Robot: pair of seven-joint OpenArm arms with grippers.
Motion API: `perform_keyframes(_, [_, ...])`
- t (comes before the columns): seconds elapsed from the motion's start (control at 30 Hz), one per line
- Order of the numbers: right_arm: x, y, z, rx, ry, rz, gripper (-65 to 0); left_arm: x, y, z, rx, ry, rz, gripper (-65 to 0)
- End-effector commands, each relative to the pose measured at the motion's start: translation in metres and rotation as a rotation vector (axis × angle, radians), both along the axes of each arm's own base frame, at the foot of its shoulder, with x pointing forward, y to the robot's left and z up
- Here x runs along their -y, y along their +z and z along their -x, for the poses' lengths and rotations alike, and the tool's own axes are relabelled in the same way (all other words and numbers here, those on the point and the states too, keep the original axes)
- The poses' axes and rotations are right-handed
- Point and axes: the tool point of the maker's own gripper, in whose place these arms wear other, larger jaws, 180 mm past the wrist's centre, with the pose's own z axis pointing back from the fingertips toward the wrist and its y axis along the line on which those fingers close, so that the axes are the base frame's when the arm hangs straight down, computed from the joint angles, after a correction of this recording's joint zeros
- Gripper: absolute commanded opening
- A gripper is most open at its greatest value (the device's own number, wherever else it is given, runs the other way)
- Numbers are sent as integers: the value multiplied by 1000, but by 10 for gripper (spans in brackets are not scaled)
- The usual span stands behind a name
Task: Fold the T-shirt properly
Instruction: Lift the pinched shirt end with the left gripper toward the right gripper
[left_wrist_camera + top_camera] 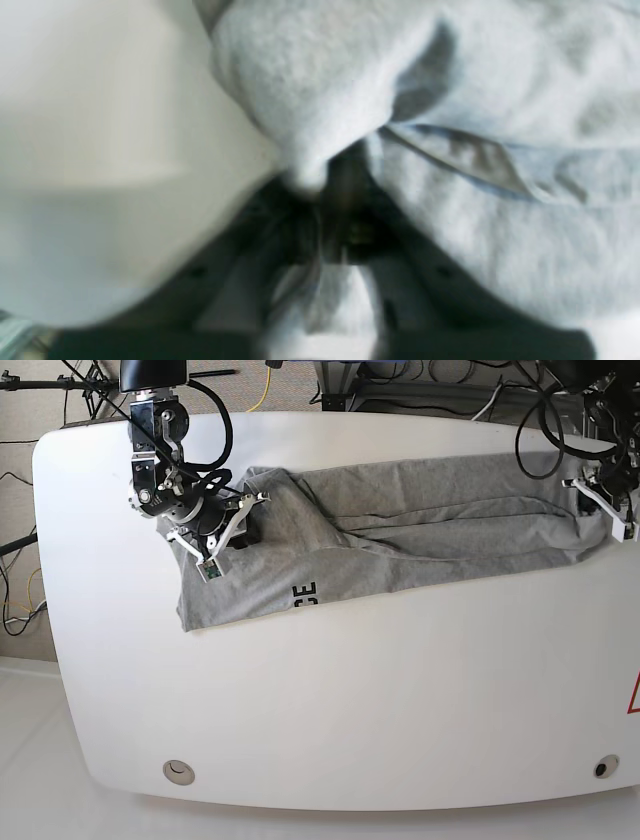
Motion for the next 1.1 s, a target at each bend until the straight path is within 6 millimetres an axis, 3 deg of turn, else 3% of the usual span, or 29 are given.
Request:
perform_keyframes(0.0, [2,6,-4,18,3,10,-534,-4,36,-21,105,-32,-63,-650])
perform_keyframes(0.23, [1,7,-5,22,1,5,-535,4,65,-25,134,-60,-139,-643])
perform_keyframes(0.5, [1,7,-6,22,0,5,-535,15,79,-25,141,-79,-164,-648])
perform_keyframes(0.7, [1,5,-5,20,-3,5,-533,47,95,-30,173,-125,-154,-647])
perform_keyframes(1.07, [2,6,-6,24,-1,6,-534,94,96,-43,225,-175,-84,-650])
